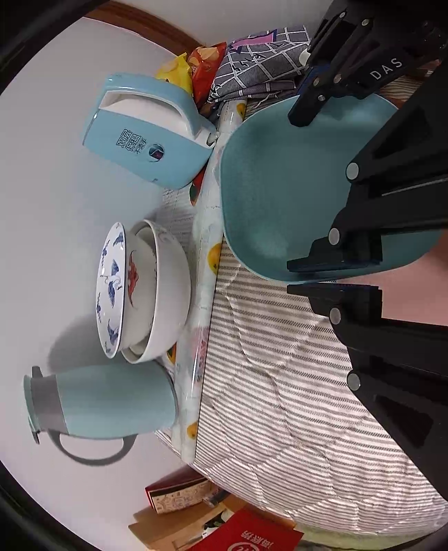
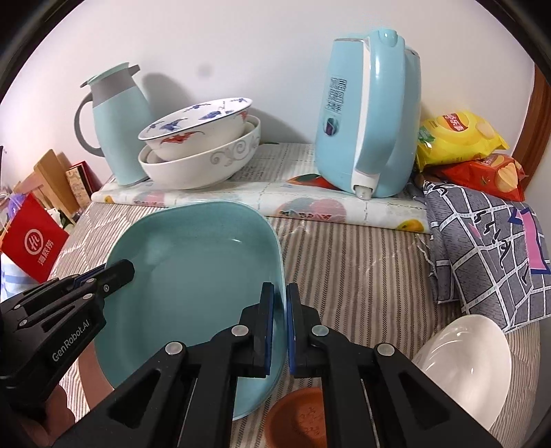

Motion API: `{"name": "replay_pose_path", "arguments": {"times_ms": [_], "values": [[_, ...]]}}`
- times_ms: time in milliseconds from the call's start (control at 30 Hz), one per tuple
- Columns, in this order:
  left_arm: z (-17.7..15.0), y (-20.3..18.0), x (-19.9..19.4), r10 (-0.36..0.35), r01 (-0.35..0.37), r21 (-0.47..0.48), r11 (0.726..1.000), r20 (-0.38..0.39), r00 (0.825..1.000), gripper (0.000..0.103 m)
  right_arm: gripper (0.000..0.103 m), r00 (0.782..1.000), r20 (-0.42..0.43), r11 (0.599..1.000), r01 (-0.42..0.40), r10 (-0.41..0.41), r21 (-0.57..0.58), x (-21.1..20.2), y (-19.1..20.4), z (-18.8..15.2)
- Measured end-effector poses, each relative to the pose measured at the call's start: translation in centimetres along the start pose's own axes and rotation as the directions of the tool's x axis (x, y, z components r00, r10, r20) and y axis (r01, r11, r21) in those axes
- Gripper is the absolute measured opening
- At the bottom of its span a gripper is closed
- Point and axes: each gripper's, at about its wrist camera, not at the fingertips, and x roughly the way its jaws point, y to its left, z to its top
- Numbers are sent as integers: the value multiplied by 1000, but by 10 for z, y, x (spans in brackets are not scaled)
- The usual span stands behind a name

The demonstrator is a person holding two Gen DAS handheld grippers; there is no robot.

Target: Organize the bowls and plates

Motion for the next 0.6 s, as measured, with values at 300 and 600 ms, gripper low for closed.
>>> {"name": "replay_pose_path", "arguments": {"times_ms": [300,600], "values": [[-15,12,-19,13,-13,-17,1000,9,1000,7,7,1000,15,1000,-9,9,-25,-18,16,-13],[-31,23,-37,19,-18,-34,999,23,1000,7,7,1000,24,999,-14,15,-40,-33,29,-26]]}}
